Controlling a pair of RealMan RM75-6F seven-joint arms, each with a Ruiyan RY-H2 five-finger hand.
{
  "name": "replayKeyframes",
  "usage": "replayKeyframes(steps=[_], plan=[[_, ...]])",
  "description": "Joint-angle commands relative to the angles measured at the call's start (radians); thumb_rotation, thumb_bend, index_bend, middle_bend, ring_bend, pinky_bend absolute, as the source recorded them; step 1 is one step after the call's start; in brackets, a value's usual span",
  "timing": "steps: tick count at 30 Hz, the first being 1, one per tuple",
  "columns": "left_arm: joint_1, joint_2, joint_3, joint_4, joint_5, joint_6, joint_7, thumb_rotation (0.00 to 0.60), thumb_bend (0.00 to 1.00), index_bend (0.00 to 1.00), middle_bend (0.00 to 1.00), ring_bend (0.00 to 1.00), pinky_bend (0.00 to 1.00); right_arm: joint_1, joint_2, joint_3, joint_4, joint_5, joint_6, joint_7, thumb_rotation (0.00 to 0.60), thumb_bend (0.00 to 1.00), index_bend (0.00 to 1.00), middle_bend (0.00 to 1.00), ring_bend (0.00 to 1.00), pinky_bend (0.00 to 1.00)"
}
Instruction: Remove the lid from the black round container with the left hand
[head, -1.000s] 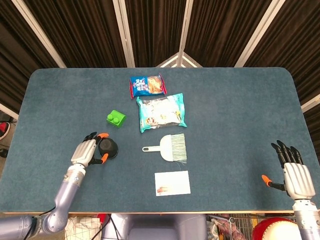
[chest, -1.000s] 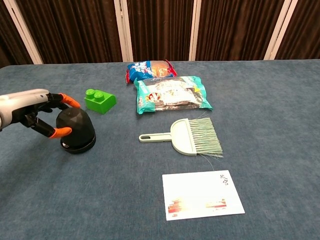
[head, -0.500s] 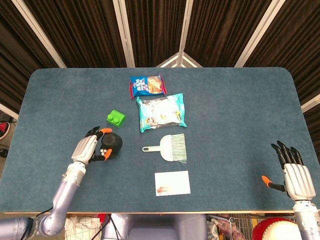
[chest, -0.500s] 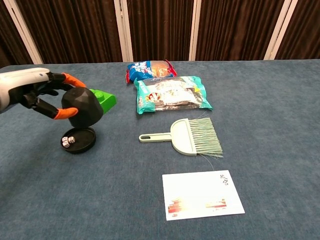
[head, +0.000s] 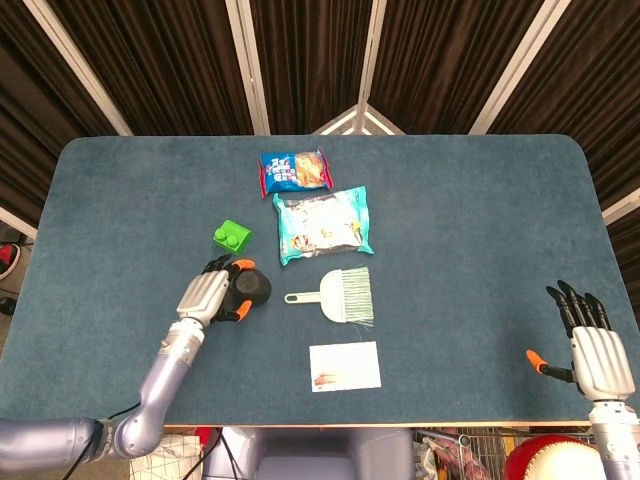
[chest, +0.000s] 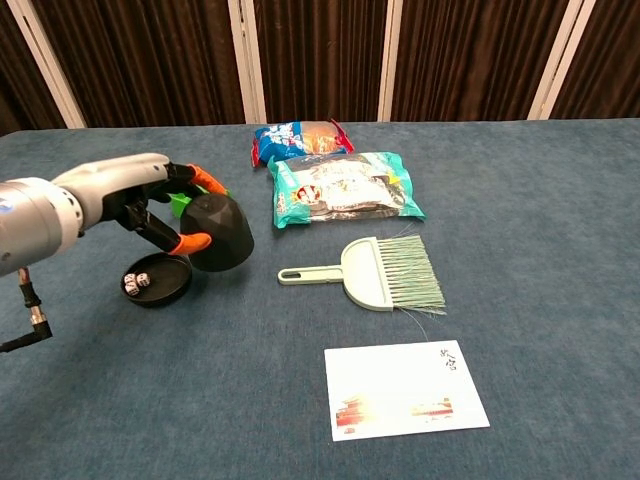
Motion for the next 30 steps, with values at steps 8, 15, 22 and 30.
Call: replayKeyframes(steps=[8, 15, 22, 30], plan=[[-0.049, -0.075, 0.005, 0.105, -0.068, -0.047, 0.036, 0.600, 0.59, 0.19, 0.11, 0.00, 0.00, -0.003, 0.000, -0.001, 0.002, 0.001, 0.003, 0.005, 0.600, 0.22, 0.10, 0.05, 0.11, 0.04], [-0.063, -0.077, 0.020, 0.129, -0.068, -0.102, 0.032, 0.600, 0.37, 0.12, 0.00, 0.00, 0.00, -0.009, 0.008, -0.007, -0.006, -0.004, 0.007, 0.009, 0.600, 0.22, 0.10, 0.05, 0.11, 0.04], [-0.049, -0.020, 0.031, 0.048, -0.007, -0.077, 0.026, 0.600, 0.25, 0.08, 0.00, 0.00, 0.00, -0.014, 0.011, -0.013, -0.015, -0.012, 0.012, 0.003, 0.600, 0.22, 0.10, 0.05, 0.11, 0.04], [0.041, 0.166, 0.056, -0.215, 0.146, 0.057, 0.007, 0.600, 0.25, 0.05, 0.00, 0.00, 0.00, -0.002, 0.008, -0.001, -0.007, 0.003, -0.003, 0.006, 0.600, 0.22, 0.10, 0.05, 0.11, 0.04]])
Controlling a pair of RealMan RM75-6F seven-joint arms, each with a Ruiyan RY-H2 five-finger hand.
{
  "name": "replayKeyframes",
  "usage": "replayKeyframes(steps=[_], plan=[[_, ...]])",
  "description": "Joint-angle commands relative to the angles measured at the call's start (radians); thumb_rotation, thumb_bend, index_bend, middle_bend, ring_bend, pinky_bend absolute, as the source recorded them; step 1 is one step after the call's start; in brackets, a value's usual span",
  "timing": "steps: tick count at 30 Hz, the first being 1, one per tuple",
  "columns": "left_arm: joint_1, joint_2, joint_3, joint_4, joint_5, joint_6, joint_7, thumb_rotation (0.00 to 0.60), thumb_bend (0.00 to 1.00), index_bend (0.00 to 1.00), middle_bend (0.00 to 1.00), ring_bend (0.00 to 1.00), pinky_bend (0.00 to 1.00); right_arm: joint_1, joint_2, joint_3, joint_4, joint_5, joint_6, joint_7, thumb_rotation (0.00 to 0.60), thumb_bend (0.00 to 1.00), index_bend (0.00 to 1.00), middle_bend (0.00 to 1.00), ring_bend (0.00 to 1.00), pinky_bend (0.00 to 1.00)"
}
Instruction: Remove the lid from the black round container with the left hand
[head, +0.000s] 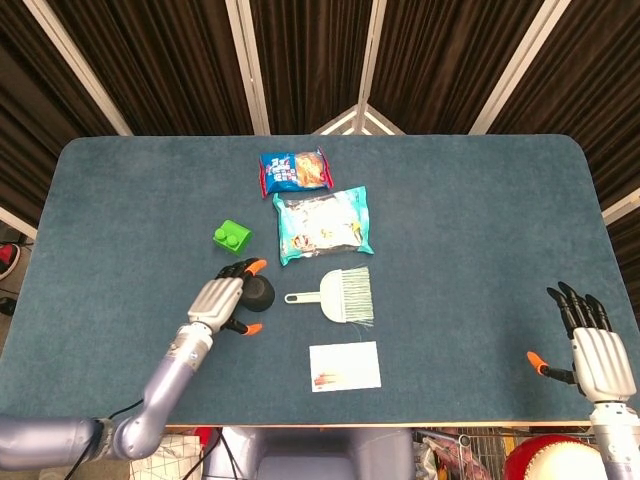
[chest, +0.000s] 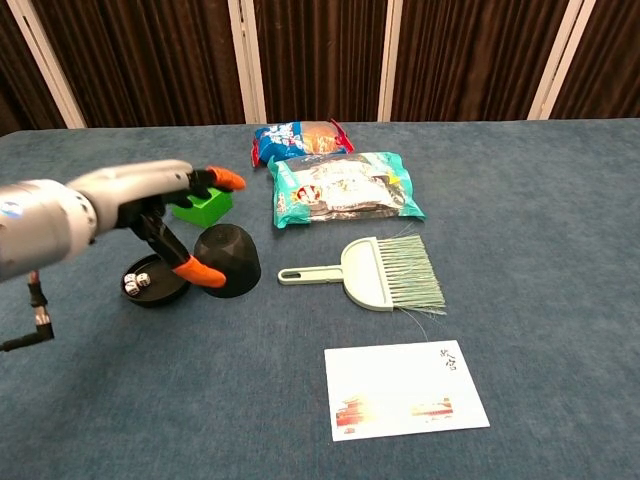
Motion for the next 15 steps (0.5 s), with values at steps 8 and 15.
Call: replayKeyframes(steps=[8, 15], plan=[[0.317, 0.357, 0.179, -0.335, 0.333, 0.469, 0.036, 0.600, 0.30, 0.08, 0.00, 0.00, 0.00, -0.001, -0.011, 0.011, 0.008, -0.003, 0.022, -0.008, 0.600, 0.22, 0.10, 0.05, 0.11, 0.04], [0.525, 0.417, 0.283, -0.224, 0.451, 0.673, -0.122, 0.600, 0.31, 0.11, 0.00, 0.00, 0.00, -0.001, -0.028, 0.013, 0.023, -0.012, 0.037, -0.037, 0.600, 0.22, 0.10, 0.05, 0.11, 0.04]])
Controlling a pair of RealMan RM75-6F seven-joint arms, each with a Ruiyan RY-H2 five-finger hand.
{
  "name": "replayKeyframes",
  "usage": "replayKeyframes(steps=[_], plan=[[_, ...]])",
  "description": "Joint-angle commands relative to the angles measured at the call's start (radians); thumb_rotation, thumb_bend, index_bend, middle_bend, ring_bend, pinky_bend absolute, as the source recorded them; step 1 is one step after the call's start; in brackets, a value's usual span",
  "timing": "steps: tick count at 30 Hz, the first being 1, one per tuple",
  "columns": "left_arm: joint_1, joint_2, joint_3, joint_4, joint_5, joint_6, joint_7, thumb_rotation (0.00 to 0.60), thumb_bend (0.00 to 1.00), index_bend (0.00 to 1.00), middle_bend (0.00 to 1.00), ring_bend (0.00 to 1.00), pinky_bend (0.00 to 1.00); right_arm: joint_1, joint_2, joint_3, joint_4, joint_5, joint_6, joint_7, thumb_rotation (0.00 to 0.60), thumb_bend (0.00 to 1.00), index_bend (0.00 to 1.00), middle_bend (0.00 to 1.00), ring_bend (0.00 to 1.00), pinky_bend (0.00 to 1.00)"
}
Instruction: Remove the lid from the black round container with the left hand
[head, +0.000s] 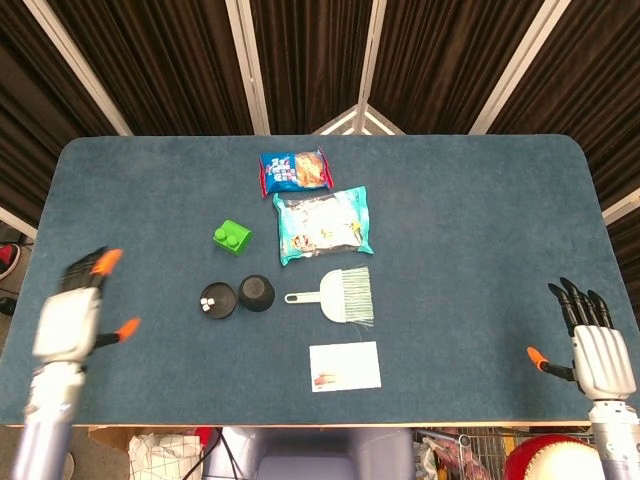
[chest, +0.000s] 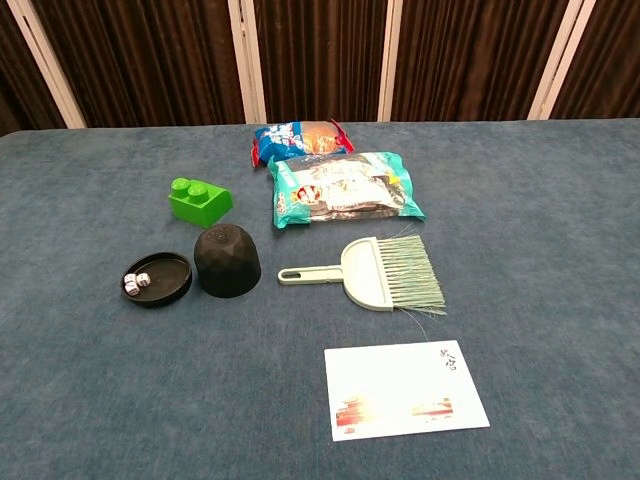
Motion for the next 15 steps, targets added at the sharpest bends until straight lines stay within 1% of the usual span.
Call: replayKeyframes(steps=[1, 4, 9, 15], plan=[[0.145, 0.063, 0.074, 0.073, 0.075, 0.125, -0.131, 0.600, 0.31, 0.12, 0.00, 0.00, 0.00, 0.000, -0.006, 0.002, 0.009, -0.002, 0.006, -0.017, 0.600, 0.22, 0.10, 0.05, 0.11, 0.04], [0.200, 0.071, 0.083, 0.125, 0.072, 0.158, -0.187, 0.600, 0.31, 0.13, 0.00, 0.00, 0.00, -0.001, -0.015, 0.007, 0.015, -0.001, 0.018, -0.037, 0.600, 0.22, 0.10, 0.05, 0.11, 0.04], [0.238, 0.101, 0.086, 0.137, 0.073, 0.161, -0.235, 0.600, 0.31, 0.13, 0.00, 0.00, 0.00, -0.003, -0.022, 0.012, 0.033, -0.007, 0.035, -0.059, 0.600, 0.22, 0.10, 0.05, 0.11, 0.04], [0.253, 0.139, 0.086, 0.154, 0.098, 0.107, -0.333, 0.600, 0.31, 0.14, 0.00, 0.00, 0.00, -0.005, -0.028, 0.014, 0.059, -0.031, 0.062, -0.062, 0.600, 0.22, 0.10, 0.05, 0.11, 0.04]])
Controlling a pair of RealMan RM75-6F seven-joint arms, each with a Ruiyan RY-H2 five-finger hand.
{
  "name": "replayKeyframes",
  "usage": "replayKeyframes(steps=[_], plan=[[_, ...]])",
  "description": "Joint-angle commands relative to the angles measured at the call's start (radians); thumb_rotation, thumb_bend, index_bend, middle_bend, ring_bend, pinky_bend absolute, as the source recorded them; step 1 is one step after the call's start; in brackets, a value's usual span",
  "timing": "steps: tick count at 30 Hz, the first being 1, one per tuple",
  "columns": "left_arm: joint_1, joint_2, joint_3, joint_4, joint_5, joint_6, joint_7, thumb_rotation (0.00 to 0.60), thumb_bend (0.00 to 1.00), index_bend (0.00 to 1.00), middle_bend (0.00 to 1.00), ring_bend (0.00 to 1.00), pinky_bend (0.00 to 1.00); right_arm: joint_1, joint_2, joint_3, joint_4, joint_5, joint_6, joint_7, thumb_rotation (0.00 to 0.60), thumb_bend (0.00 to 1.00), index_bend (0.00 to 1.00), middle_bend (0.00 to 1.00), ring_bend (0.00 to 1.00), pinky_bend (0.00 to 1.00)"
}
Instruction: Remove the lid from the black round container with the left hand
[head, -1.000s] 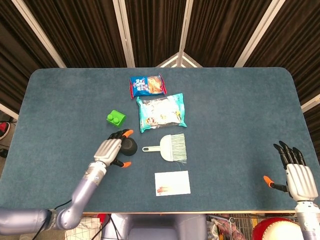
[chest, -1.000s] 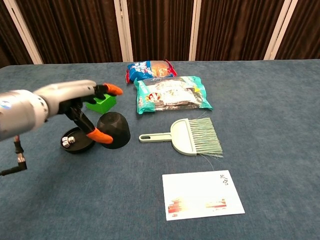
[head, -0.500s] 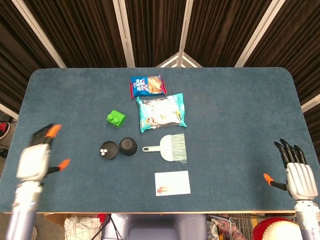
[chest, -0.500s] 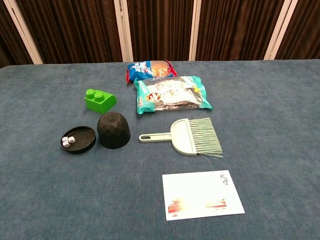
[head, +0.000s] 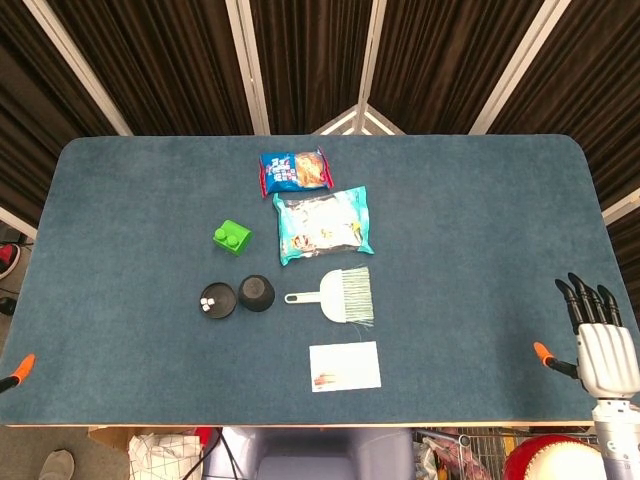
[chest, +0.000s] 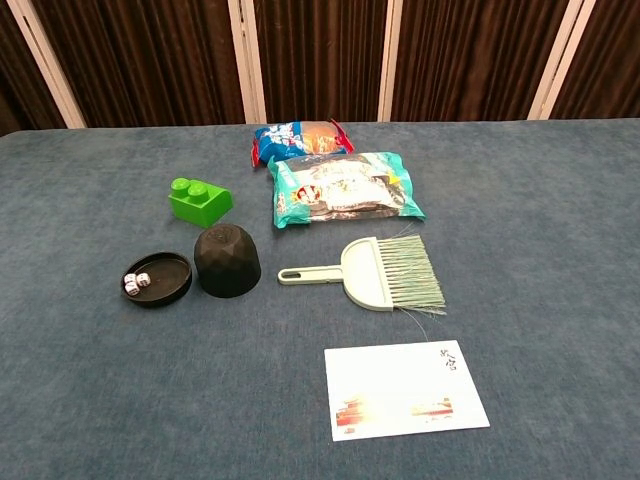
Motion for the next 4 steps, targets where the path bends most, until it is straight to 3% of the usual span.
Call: replayKeyframes(steps=[1, 4], plan=[[0.013, 0.029, -0.003, 0.021, 0.019, -0.037, -0.056, 0.600, 0.31, 0.14, 0.00, 0.00, 0.00, 0.001, -0.010, 0.000, 0.017, -0.012, 0.007, -0.003, 0.600, 0.22, 0.10, 0.05, 0.11, 0.04], [0.020, 0.032, -0.013, 0.028, 0.028, -0.046, -0.083, 0.600, 0.31, 0.14, 0.00, 0.00, 0.00, 0.007, -0.021, -0.002, 0.029, -0.010, -0.005, 0.001, 0.600, 0.22, 0.10, 0.05, 0.11, 0.04]])
